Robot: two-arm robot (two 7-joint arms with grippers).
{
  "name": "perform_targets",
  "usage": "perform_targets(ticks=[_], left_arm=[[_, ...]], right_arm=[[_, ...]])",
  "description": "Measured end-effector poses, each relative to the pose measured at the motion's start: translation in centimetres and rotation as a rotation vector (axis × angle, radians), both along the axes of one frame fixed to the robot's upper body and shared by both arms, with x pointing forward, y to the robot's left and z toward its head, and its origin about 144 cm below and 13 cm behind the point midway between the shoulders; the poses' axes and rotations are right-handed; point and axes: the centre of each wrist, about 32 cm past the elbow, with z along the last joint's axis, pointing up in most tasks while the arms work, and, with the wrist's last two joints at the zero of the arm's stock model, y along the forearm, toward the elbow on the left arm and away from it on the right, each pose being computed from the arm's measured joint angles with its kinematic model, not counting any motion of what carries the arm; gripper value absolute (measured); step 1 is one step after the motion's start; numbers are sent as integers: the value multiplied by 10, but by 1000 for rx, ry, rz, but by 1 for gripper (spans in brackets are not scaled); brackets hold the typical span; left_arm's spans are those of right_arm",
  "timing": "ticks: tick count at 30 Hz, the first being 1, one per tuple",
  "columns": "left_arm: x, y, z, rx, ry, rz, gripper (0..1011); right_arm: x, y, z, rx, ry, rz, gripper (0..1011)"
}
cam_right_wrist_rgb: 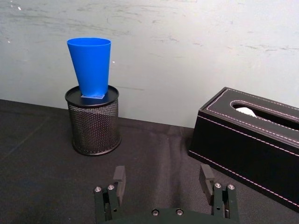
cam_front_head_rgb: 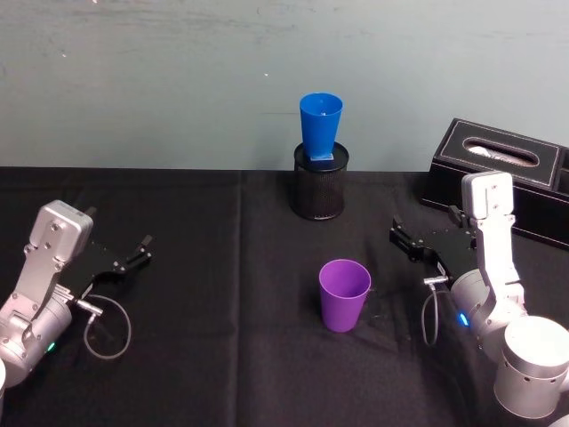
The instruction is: Pick up one cup with a gripper and tap it against the other cup.
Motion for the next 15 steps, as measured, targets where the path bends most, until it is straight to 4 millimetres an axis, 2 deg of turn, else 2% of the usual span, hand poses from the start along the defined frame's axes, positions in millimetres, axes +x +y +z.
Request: perform_targets(ticks=[15], left_arm=[[0,0,0,0,0,0,1011]], right_arm=[[0,0,0,0,-1,0,1000]])
